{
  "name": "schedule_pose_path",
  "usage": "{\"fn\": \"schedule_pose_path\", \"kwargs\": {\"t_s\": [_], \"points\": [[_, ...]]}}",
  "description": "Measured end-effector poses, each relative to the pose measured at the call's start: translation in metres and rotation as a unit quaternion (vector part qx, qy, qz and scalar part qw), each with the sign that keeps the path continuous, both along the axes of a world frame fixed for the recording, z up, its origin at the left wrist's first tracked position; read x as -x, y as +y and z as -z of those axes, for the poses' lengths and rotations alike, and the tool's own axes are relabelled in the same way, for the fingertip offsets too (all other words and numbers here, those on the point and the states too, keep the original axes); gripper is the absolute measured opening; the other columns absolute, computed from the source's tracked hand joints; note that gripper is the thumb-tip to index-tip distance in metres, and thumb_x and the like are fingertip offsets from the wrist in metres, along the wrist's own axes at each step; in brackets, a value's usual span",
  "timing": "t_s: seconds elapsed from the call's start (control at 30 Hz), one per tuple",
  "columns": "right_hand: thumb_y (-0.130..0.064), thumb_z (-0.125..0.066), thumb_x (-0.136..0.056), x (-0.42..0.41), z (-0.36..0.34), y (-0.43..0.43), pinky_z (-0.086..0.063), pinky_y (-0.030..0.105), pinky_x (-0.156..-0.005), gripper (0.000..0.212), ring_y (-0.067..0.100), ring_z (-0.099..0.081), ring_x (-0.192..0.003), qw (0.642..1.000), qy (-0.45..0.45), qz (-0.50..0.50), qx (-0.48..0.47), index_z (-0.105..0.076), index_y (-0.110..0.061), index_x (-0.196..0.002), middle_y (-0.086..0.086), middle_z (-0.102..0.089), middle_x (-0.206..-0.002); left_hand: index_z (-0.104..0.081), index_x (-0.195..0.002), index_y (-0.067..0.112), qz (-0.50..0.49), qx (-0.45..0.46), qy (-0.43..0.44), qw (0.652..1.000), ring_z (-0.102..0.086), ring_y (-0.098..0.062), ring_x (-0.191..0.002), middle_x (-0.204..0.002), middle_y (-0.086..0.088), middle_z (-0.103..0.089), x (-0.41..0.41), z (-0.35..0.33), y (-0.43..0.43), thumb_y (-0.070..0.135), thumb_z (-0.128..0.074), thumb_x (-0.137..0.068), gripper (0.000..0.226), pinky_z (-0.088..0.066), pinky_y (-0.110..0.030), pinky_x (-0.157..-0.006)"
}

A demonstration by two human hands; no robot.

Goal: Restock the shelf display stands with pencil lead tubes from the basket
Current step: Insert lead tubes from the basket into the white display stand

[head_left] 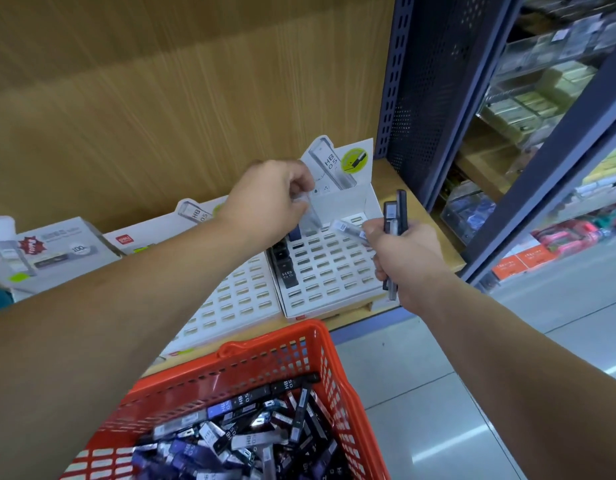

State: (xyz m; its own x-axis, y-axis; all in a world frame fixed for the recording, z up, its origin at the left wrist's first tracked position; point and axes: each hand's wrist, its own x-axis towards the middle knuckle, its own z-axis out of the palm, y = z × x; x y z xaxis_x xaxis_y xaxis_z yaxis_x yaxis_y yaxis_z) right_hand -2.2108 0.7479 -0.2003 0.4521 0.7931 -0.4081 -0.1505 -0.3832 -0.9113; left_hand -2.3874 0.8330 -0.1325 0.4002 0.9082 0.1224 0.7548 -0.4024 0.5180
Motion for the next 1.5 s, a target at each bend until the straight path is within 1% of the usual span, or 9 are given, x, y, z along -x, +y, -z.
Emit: {"fn": "schedule_pose_path", "kwargs": {"t_s": [0.17,0.37,0.5,0.63,0.8,0.93,1.1,1.23,1.5], "points": [[-0.024,-0.066,-0.099,-0.011,-0.003,-0.006,-0.043,0.026,-0.046,0.01,0.013,-0.047,-0.044,0.999,-0.032,0.018,-0.011,-0.067,-0.017,-0.093,-0.001,-0.053,-0.057,-0.08,-0.106,0.016,0.012,-0.035,-0.002,0.999,-0.071,-0.022,-0.092,-0.102,-0.001,-0.074,0.001,0.025,0.002,0.008,-0.072,-0.089,0.02,-0.057,-0.038,-0.087],[-0.026,-0.065,-0.099,-0.018,0.006,-0.007,-0.044,0.029,-0.051,0.01,0.011,-0.047,-0.042,0.999,-0.043,0.031,-0.002,-0.069,-0.017,-0.099,0.001,-0.051,-0.062,-0.077,-0.088,0.003,0.054,-0.096,0.058,0.992,-0.066,-0.032,-0.086,-0.091,-0.014,-0.071,0.01,0.027,0.004,0.005,-0.069,-0.089,0.008,-0.055,-0.046,-0.078],[-0.027,-0.066,-0.098,-0.014,0.009,-0.006,-0.048,0.035,-0.057,0.01,0.019,-0.049,-0.058,0.999,-0.04,0.022,0.006,-0.071,-0.018,-0.097,0.007,-0.055,-0.07,-0.082,-0.103,0.013,0.053,-0.121,0.027,0.991,-0.068,-0.028,-0.092,-0.096,-0.006,-0.074,0.015,0.03,0.001,0.006,-0.071,-0.09,0.018,-0.054,-0.04,-0.083],[-0.025,-0.067,-0.096,-0.012,0.007,-0.005,-0.045,0.038,-0.058,0.011,0.021,-0.043,-0.056,1.0,-0.025,0.007,0.0,-0.072,-0.016,-0.099,0.009,-0.049,-0.069,-0.078,-0.11,0.017,0.029,-0.104,0.012,0.994,-0.067,-0.014,-0.088,-0.095,0.004,-0.075,0.014,0.029,-0.003,0.008,-0.072,-0.091,0.022,-0.044,-0.011,-0.072],[-0.016,-0.068,-0.097,-0.013,0.002,-0.003,-0.042,0.03,-0.048,0.01,0.014,-0.042,-0.045,1.0,0.004,-0.009,-0.02,-0.073,-0.01,-0.104,0.005,-0.049,-0.06,-0.076,-0.094,0.019,0.008,-0.054,-0.007,0.998,-0.067,-0.009,-0.072,-0.071,0.02,-0.064,0.013,0.022,-0.003,0.009,-0.077,-0.087,0.012,-0.058,-0.03,-0.074],[-0.012,-0.068,-0.097,-0.011,-0.001,-0.002,-0.042,0.027,-0.045,0.009,0.013,-0.044,-0.045,0.999,0.025,-0.026,-0.028,-0.072,-0.007,-0.104,0.004,-0.05,-0.061,-0.079,-0.089,0.016,-0.008,-0.042,-0.017,0.999,-0.068,-0.014,-0.075,-0.076,0.008,-0.072,0.013,0.02,-0.002,0.01,-0.078,-0.087,0.006,-0.058,-0.035,-0.073],[-0.013,-0.071,-0.096,-0.012,-0.009,-0.001,-0.042,0.029,-0.048,0.01,0.015,-0.046,-0.052,0.995,0.08,-0.046,-0.04,-0.071,-0.006,-0.103,0.012,-0.055,-0.078,-0.079,-0.089,0.015,-0.014,-0.056,-0.004,0.998,-0.064,-0.011,-0.073,-0.075,0.008,-0.07,0.006,0.025,-0.003,0.009,-0.075,-0.089,0.007,-0.044,-0.009,-0.056],[-0.012,-0.07,-0.098,-0.014,-0.016,0.001,-0.041,0.03,-0.049,0.011,0.017,-0.049,-0.059,0.988,0.13,-0.065,-0.045,-0.071,-0.005,-0.106,0.015,-0.058,-0.09,-0.075,-0.087,0.009,0.023,-0.101,0.054,0.993,-0.065,-0.03,-0.083,-0.088,-0.008,-0.07,0.005,0.027,0.005,0.005,-0.068,-0.089,0.008,-0.052,-0.039,-0.07],[-0.011,-0.067,-0.099,-0.015,-0.024,-0.002,-0.039,0.03,-0.049,0.02,0.015,-0.048,-0.059,0.982,0.16,-0.087,-0.054,-0.071,-0.001,-0.116,0.011,-0.062,-0.094,-0.076,-0.099,0.009,0.043,-0.13,0.104,0.985,-0.062,-0.037,-0.088,-0.102,-0.01,-0.062,0.001,0.025,0.006,0.003,-0.062,-0.092,0.017,-0.053,-0.047,-0.072]]}}
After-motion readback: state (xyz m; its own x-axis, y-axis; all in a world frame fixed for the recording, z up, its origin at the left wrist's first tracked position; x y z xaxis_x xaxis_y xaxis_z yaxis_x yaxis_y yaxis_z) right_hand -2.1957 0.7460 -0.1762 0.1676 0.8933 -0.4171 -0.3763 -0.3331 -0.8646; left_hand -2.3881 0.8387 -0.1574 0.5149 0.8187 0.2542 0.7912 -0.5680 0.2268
